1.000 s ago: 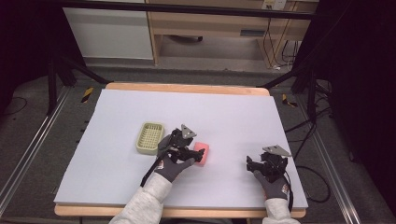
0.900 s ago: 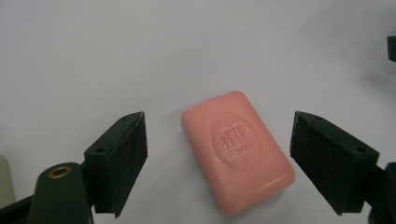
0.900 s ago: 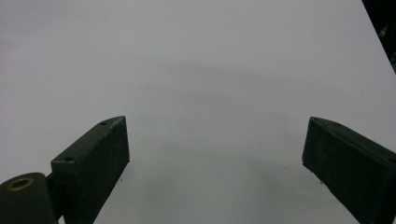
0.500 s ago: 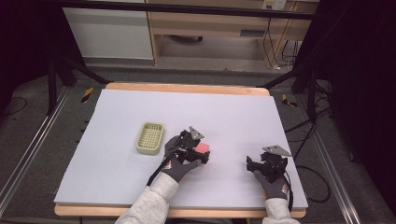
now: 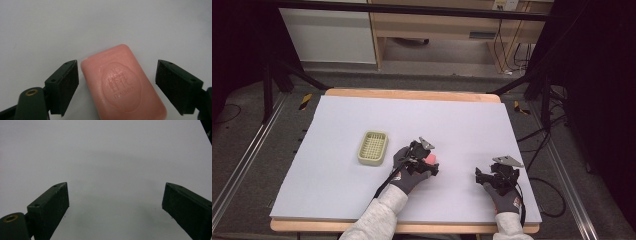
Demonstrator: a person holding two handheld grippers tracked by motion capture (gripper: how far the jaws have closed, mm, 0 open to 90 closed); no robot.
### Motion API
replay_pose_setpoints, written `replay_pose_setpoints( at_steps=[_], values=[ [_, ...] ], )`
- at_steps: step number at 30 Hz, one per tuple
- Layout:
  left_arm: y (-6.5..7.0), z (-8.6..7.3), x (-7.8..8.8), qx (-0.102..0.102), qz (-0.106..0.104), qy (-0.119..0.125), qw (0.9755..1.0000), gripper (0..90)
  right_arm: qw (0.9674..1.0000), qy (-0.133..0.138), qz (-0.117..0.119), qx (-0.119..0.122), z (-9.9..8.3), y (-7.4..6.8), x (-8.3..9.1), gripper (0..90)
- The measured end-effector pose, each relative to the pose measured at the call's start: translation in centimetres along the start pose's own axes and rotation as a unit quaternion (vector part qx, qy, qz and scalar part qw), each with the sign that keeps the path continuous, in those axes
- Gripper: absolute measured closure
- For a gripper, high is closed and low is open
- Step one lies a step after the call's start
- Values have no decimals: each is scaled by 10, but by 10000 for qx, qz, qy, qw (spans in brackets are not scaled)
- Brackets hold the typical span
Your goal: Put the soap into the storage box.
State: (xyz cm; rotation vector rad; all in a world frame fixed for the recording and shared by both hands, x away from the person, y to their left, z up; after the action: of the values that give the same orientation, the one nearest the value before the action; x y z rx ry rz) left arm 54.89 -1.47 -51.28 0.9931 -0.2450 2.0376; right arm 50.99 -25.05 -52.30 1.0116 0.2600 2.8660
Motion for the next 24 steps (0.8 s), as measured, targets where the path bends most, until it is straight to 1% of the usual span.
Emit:
replay_pose_setpoints(
  at_steps=[6,7,8,12,17,20,24],
  values=[
    [-2,-3,-3,85,-17,-62,9999,219,10000,-26,-31,-13,0,-1,0,75],
    [-2,-3,-3,94,-18,-64,9999,222,10000,-3,-28,45,0,0,-1,75],
    [-2,-4,-3,98,-41,-81,9999,225,10000,-17,-28,14,0,0,-1,75],
    [-2,-4,-3,133,-87,-108,9998,250,10000,-14,-12,11,0,-1,0,75],
    [-1,-6,-1,89,-147,-135,9998,323,10000,-14,-17,15,0,-1,0,75],
    [-1,-7,0,104,-152,-142,9997,343,10000,-20,-24,27,0,-1,0,75],
    [-2,-6,1,61,-190,-171,9997,358,10000,-19,-18,14,0,-1,0,75]
  ],
)
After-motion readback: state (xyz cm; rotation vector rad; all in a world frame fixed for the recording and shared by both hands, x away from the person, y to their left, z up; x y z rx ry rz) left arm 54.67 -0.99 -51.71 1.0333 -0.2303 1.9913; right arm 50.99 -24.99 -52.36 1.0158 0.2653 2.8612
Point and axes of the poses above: each handheld gripper's, and its own axes: x roughly backward along the jaws, z roughly out of its top, y roughly to its right, the point moved 7 cm from there along -x, roughly forward along the jaws, and after that the axes turned 14 degrees about -z, right-handed, at the moved point
